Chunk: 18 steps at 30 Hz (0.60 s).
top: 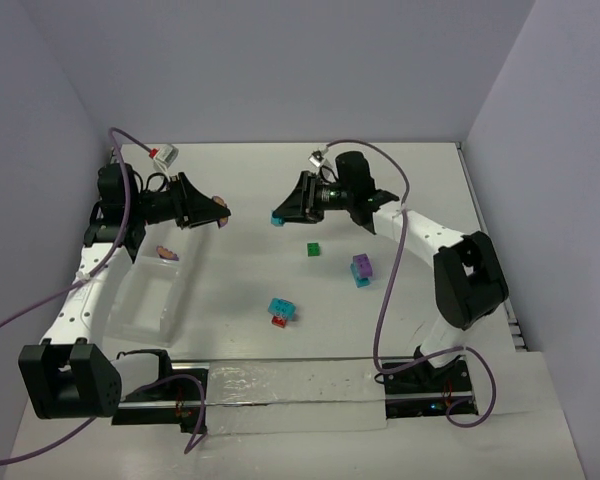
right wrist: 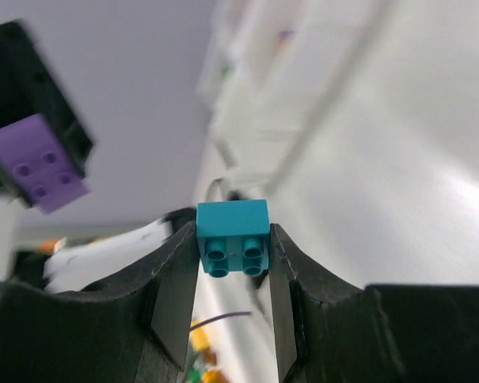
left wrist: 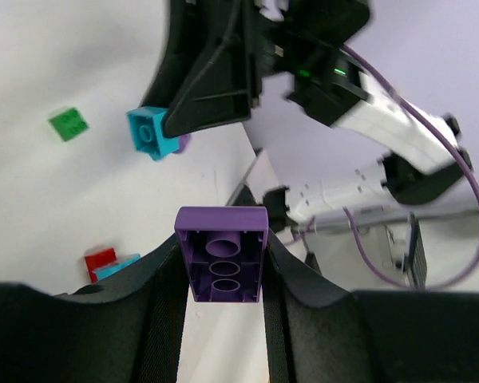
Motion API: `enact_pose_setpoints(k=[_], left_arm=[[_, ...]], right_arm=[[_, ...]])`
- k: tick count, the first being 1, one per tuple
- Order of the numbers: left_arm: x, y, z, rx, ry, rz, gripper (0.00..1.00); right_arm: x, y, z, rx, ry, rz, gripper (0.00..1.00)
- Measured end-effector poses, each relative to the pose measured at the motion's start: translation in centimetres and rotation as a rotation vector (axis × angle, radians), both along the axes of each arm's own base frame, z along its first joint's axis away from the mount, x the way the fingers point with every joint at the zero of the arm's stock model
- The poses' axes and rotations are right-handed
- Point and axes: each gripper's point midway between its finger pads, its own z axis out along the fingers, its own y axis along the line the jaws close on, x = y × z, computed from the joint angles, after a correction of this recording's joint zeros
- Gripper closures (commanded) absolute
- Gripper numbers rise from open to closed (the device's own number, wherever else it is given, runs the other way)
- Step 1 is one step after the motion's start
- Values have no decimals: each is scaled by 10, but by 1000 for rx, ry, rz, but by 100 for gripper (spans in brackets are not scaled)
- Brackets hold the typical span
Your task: Sort the legos into containers by color
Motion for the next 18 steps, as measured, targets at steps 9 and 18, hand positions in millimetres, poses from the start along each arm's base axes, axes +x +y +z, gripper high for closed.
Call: enact_pose_setpoints(k=[9, 18], left_arm=[[37, 44, -55, 252, 217, 388, 100], [41, 132, -104, 577, 404, 883, 100]], right_arm=[[30, -86, -62, -550, -27, -327, 100], [47, -131, -89, -811, -57, -448, 100]])
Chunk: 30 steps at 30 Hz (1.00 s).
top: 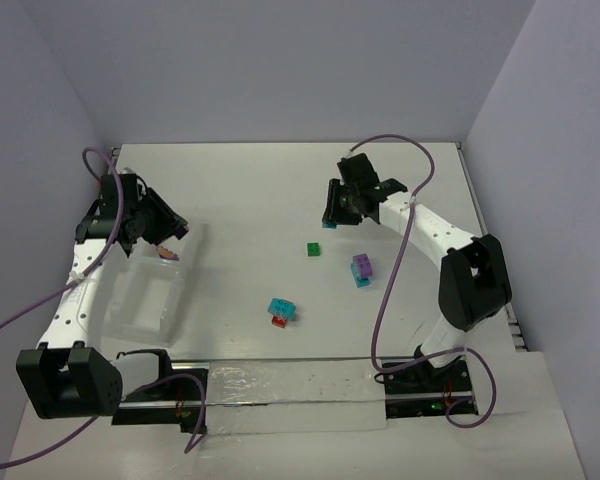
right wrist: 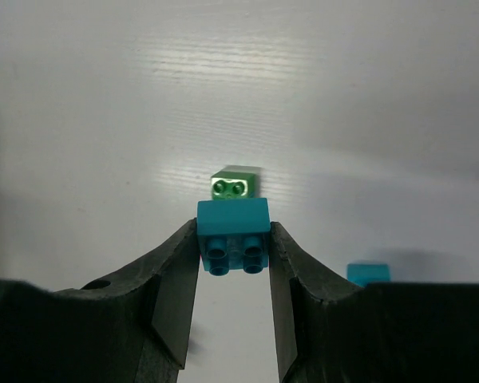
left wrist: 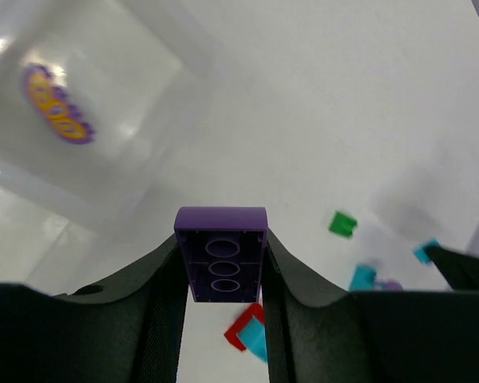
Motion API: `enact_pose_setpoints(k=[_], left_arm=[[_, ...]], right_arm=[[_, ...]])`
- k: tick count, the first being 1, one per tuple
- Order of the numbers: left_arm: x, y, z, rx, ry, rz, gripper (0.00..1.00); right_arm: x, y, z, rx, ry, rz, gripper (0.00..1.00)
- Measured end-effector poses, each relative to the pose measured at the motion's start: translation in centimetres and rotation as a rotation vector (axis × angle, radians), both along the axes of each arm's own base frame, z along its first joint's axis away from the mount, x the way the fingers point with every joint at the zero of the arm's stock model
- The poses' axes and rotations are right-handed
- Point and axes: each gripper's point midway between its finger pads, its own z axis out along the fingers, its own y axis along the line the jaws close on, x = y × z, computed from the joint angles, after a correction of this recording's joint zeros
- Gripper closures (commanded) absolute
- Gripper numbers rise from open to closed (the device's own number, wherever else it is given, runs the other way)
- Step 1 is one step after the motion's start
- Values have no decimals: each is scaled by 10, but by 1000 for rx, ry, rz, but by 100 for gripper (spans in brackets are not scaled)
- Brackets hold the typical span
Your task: Sort the legos into containers by color
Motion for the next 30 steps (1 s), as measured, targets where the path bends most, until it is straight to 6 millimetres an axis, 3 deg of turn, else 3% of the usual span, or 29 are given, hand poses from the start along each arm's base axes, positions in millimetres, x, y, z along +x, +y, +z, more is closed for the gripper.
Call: enact_pose_setpoints(k=[7, 15, 28, 30], left_arm=[[-9, 39, 6, 104, -14, 231, 100], [-8, 65, -23, 213, 101, 347, 100], [13, 78, -55, 320, 266, 354, 100], [16, 78, -58, 324, 280, 343, 95]], right_arm=[[0, -25, -13, -119, -13, -57, 100], [-7, -38, -23, -188, -28, -60, 100], [6, -39, -4, -218, -97, -69, 100], [6, -38, -3, -217, -100, -64, 100]])
